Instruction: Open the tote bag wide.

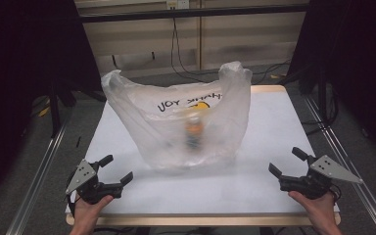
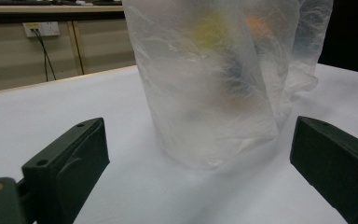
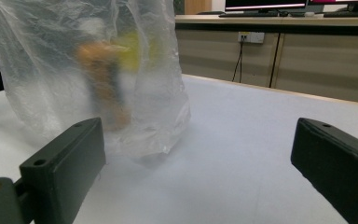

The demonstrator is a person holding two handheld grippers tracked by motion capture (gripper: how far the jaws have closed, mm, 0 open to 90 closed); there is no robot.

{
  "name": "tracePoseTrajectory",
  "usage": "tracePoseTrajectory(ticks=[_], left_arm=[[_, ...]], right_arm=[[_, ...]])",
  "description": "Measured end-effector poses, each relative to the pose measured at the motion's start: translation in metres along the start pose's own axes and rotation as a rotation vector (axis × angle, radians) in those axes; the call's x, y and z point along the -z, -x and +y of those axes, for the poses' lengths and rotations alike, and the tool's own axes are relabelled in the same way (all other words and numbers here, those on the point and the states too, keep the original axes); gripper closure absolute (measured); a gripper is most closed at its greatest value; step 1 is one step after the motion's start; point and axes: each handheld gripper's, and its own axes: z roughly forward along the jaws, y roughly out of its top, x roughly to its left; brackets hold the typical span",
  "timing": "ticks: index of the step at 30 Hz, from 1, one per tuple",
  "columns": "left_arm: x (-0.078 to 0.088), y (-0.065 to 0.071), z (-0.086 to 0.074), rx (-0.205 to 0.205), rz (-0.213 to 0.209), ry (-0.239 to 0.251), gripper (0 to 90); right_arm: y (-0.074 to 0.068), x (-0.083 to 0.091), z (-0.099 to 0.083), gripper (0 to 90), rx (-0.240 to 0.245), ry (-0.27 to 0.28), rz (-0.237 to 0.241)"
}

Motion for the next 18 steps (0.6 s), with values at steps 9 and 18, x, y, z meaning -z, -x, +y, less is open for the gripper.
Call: tracePoseTrajectory(ticks=[9, 18], left_arm=[[-0.0010, -0.0003, 0.0011, -0.017, -0.020, -0.017, 14.7], [-0.0046, 0.0022, 0.0056, -0.040, -0.052, -0.052, 48.0]], right_arm=[[0.0017, -0.0020, 0.0003, 12.6, 0.000, 0.002, 0.017], [0.0009, -0.0042, 0.0032, 48.2, 0.013, -0.003, 0.098]])
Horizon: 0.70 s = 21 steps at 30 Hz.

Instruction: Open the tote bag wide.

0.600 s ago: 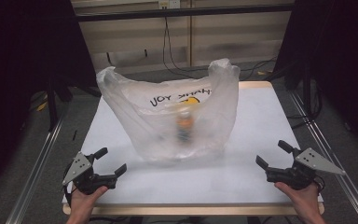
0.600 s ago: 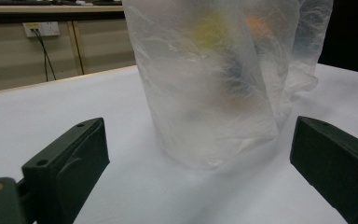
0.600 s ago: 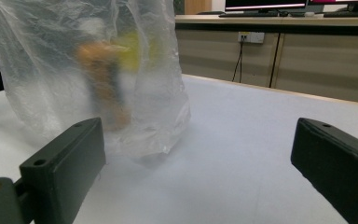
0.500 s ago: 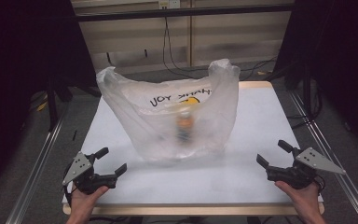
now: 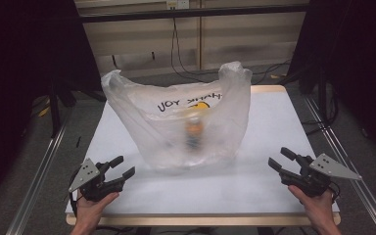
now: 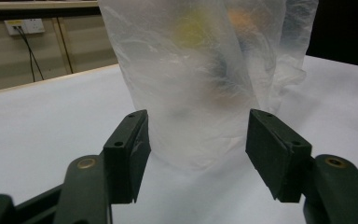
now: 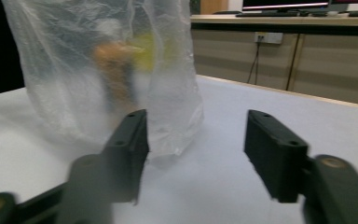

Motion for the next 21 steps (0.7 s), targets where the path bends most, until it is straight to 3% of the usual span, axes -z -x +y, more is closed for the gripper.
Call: tracePoseTrajectory(ticks=[3, 4, 5, 6, 9, 11, 13, 14, 15, 17, 21], left_arm=[[0.000, 0.001, 0.003, -0.012, -0.031, -0.015, 58.6], [0.001, 0.004, 0.006, 0.009, -0.042, -0.001, 64.0], [0.001, 0.005, 0.008, 0.003, -0.040, 0.003, 68.1], [0.001, 0.005, 0.008, 0.003, -0.040, 0.003, 69.9], [0.003, 0.007, 0.014, -0.021, -0.063, 0.009, 76.5], [0.002, 0.010, 0.016, 0.003, -0.096, 0.005, 81.1], [0.003, 0.010, 0.019, -0.014, -0.109, 0.002, 88.7], [0.003, 0.010, 0.021, -0.017, -0.120, -0.004, 88.7], [0.002, 0.010, 0.024, 0.014, -0.136, 0.011, 90.0], [0.000, 0.010, 0.027, 0.027, -0.149, 0.004, 90.0], [-0.005, 0.013, 0.031, 0.015, -0.148, 0.003, 90.0]], right_arm=[[0.000, -0.003, 0.003, 62.2, -0.003, 0.001, 0.037], [-0.001, -0.005, 0.004, 67.3, 0.000, 0.004, 0.042], [-0.001, -0.006, 0.006, 70.6, 0.006, 0.004, 0.061], [-0.001, -0.006, 0.006, 70.6, 0.006, 0.004, 0.061], [-0.007, -0.012, 0.013, 82.8, 0.007, 0.004, 0.098], [-0.009, -0.014, 0.014, 85.5, 0.016, -0.002, 0.108], [-0.015, -0.020, 0.017, 90.0, 0.034, -0.031, 0.143], [-0.015, -0.020, 0.017, 90.0, 0.034, -0.031, 0.143], [-0.020, -0.024, 0.020, 90.0, 0.037, -0.051, 0.154], [-0.024, -0.029, 0.023, 90.0, 0.032, -0.066, 0.174], [-0.029, -0.036, 0.028, 90.0, 0.016, -0.083, 0.206]])
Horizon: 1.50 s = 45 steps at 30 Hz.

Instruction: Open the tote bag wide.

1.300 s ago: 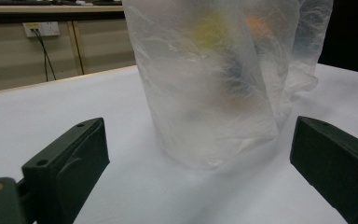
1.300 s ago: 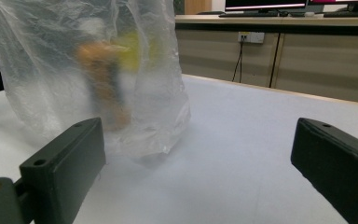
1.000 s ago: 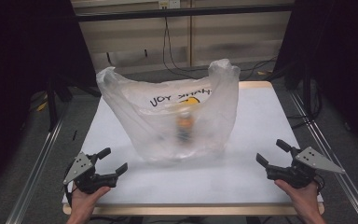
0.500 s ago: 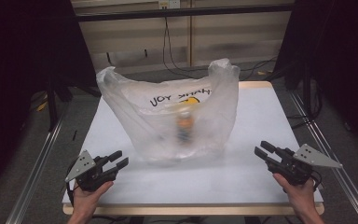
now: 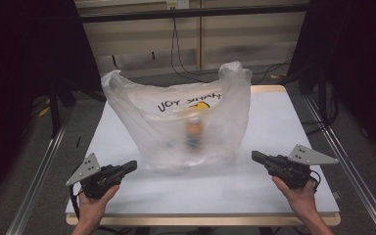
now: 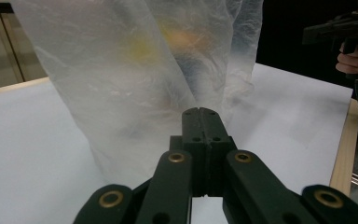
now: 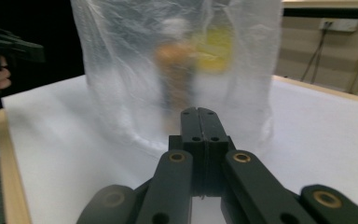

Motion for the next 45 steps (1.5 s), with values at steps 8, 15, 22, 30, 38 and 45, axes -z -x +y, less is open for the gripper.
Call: tracePoseTrajectory(ticks=[8, 15, 22, 30, 38, 45], left_arm=[[-0.022, 0.004, 0.019, -0.015, -0.047, -0.001, 90.0], [-0.033, 0.009, 0.031, 0.011, -0.097, 0.028, 89.9], [-0.040, 0.005, 0.049, 0.005, -0.167, 0.059, 88.8], [-0.048, 0.007, 0.074, 0.001, -0.163, 0.078, 90.0], [-0.053, -0.005, 0.097, -0.022, -0.117, 0.126, 90.0], [-0.062, -0.011, 0.116, -0.037, -0.108, 0.130, 90.0]], right_arm=[[-0.001, -0.022, 0.027, 90.0, 0.013, 0.006, 0.043], [-0.003, -0.033, 0.047, 90.0, 0.020, 0.020, 0.065], [-0.008, -0.046, 0.076, 90.0, 0.028, 0.063, 0.100], [-0.016, -0.055, 0.105, 90.0, 0.036, 0.118, 0.126], [-0.017, -0.068, 0.128, 90.0, 0.041, 0.148, 0.135], [-0.018, -0.082, 0.139, 90.0, 0.048, 0.136, 0.116]])
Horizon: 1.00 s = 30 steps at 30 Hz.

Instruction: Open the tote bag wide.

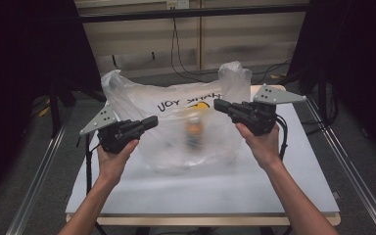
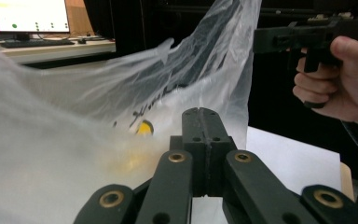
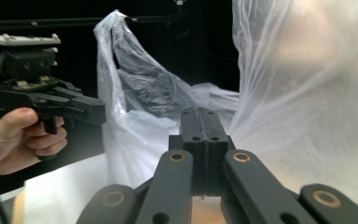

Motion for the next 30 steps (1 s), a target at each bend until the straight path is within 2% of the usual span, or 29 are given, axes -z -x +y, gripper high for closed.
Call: tracePoseTrajectory(ticks=[3, 4, 7, 9, 11, 12, 14, 16, 17, 20, 22, 25, 27, 29, 30], left_arm=[[-0.009, -0.001, 0.007, -0.003, -0.015, 0.003, 90.0], [-0.016, -0.002, 0.013, -0.013, -0.036, -0.014, 90.0], [-0.025, -0.003, 0.018, -0.011, -0.043, -0.036, 90.0], [-0.033, -0.006, 0.023, -0.018, -0.033, -0.036, 90.0], [-0.040, -0.008, 0.027, 0.002, -0.039, -0.022, 90.0], [-0.048, -0.010, 0.030, 0.003, -0.025, -0.045, 90.0], [-0.051, -0.011, 0.029, -0.004, -0.013, -0.053, 90.0], [-0.058, -0.013, 0.027, -0.002, 0.008, -0.067, 90.0], [-0.063, -0.015, 0.024, 0.008, -0.004, -0.081, 90.0], [-0.066, -0.016, 0.022, 0.006, 0.009, -0.096, 90.0], [-0.071, -0.017, 0.019, 0.007, 0.013, -0.126, 90.0], [-0.073, -0.018, 0.015, -0.003, 0.017, -0.140, 90.0], [-0.080, -0.021, 0.006, -0.003, 0.016, -0.164, 90.0], [-0.083, -0.022, 0.002, 0.003, 0.016, -0.170, 90.0], [-0.089, -0.025, -0.006, 0.018, 0.014, -0.190, 90.0]], right_arm=[[0.003, -0.009, 0.009, 90.0, -0.017, 0.005, -0.003], [0.002, -0.012, 0.011, 90.0, -0.018, -0.006, -0.015], [0.002, -0.018, 0.016, 90.0, -0.013, -0.017, -0.019], [0.000, -0.029, 0.023, 90.0, 0.001, -0.028, -0.017], [0.001, -0.036, 0.028, 90.0, 0.009, -0.033, -0.019], [0.001, -0.040, 0.030, 90.0, 0.014, -0.038, -0.026], [0.003, -0.048, 0.031, 90.0, 0.015, -0.057, -0.044], [0.005, -0.056, 0.027, 90.0, 0.021, -0.096, -0.088], [0.007, -0.059, 0.024, 90.0, 0.010, -0.111, -0.092], [0.014, -0.067, 0.014, 90.0, -0.006, -0.142, -0.086], [0.016, -0.071, 0.007, 90.0, -0.013, -0.154, -0.092], [0.019, -0.073, 0.000, 90.0, -0.018, -0.163, -0.095], [0.021, -0.077, -0.014, 90.0, -0.001, -0.196, -0.104], [0.023, -0.079, -0.019, 90.0, -0.006, -0.204, -0.104], [0.027, -0.082, -0.029, 90.0, -0.020, -0.218, -0.103]])
